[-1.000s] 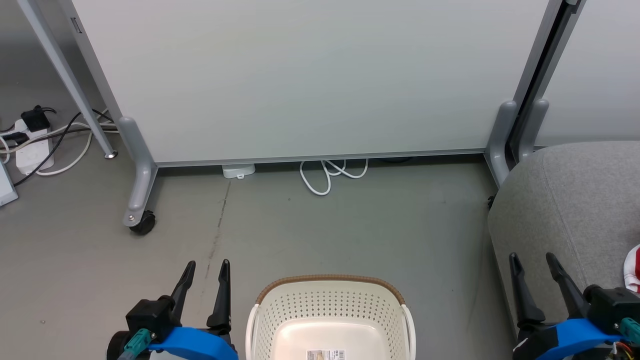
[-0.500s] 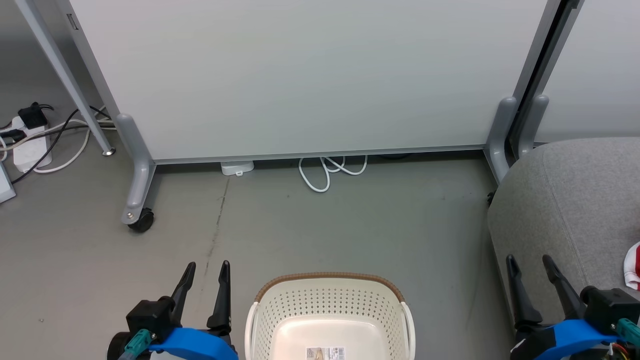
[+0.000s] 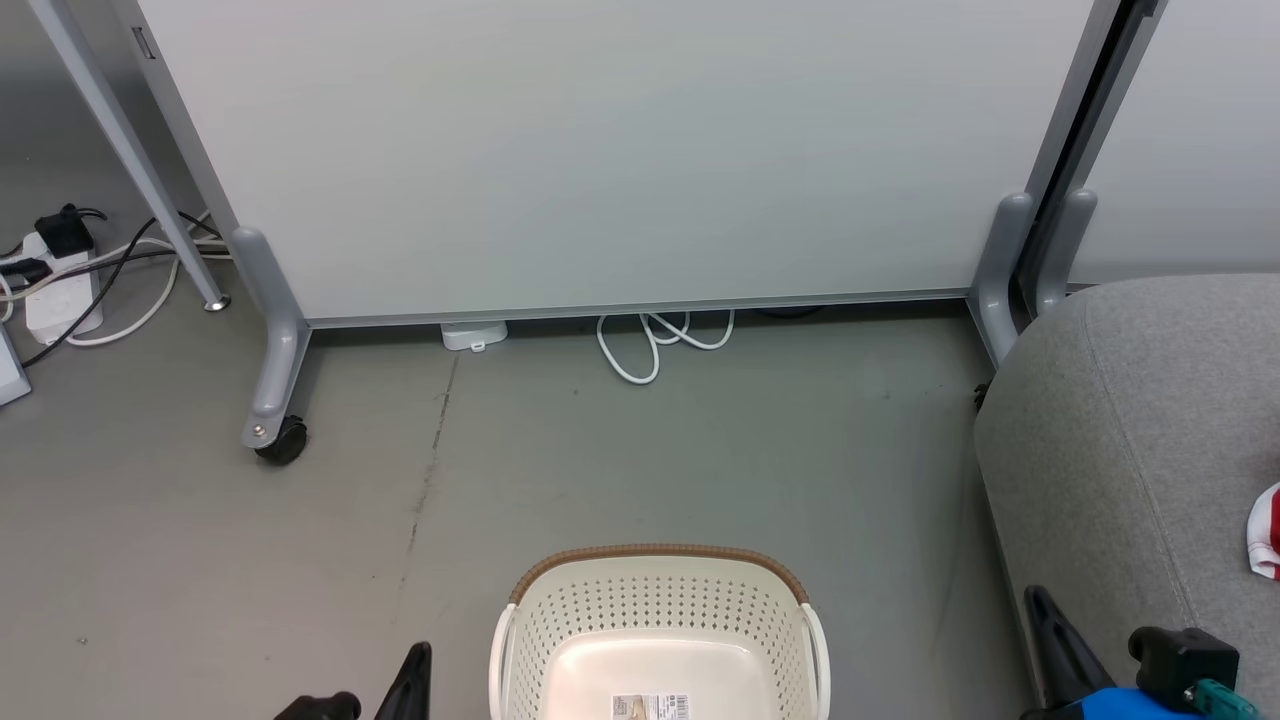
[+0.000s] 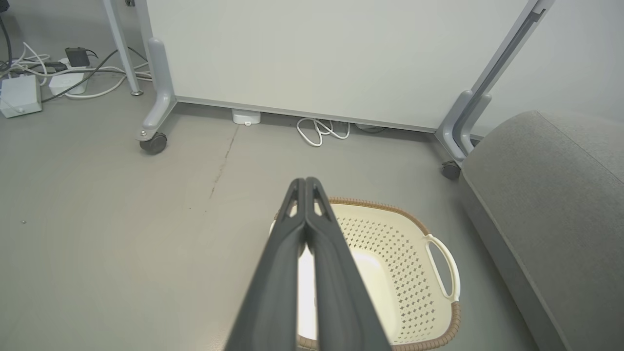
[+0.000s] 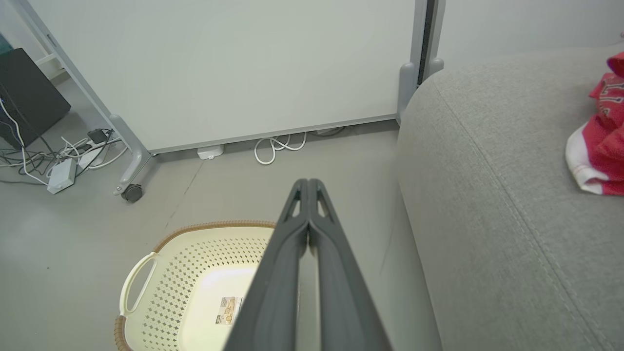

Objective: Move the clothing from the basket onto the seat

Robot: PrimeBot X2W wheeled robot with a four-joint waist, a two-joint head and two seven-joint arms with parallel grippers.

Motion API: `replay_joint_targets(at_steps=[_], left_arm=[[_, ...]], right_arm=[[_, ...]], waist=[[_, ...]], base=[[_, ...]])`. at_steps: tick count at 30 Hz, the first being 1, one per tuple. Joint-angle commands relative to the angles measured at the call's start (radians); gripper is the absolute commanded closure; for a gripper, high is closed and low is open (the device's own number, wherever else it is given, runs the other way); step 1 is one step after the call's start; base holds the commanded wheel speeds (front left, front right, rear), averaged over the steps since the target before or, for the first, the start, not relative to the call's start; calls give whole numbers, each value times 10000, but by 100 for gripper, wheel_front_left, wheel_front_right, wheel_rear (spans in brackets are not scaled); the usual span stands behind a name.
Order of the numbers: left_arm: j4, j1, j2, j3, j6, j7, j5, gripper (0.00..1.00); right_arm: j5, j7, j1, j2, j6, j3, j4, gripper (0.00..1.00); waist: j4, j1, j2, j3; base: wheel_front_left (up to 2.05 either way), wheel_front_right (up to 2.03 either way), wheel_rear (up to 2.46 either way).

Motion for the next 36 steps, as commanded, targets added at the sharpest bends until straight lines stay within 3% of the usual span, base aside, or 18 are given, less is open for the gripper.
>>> replay_joint_targets(at_steps=[1, 36], left_arm=[[26, 20, -1, 8, 0, 12, -35, 100], [-1253, -564, -112, 1213, -6, 1522, -5324, 100]], right_arm=[[38, 6, 3, 2, 0, 1, 39, 100], [5943, 844, -713, -69, 1, -48, -114, 100]], waist=[[-2, 0, 0, 0], [-319, 0, 0, 41]], base=[[0, 0, 0], [0, 0, 0]])
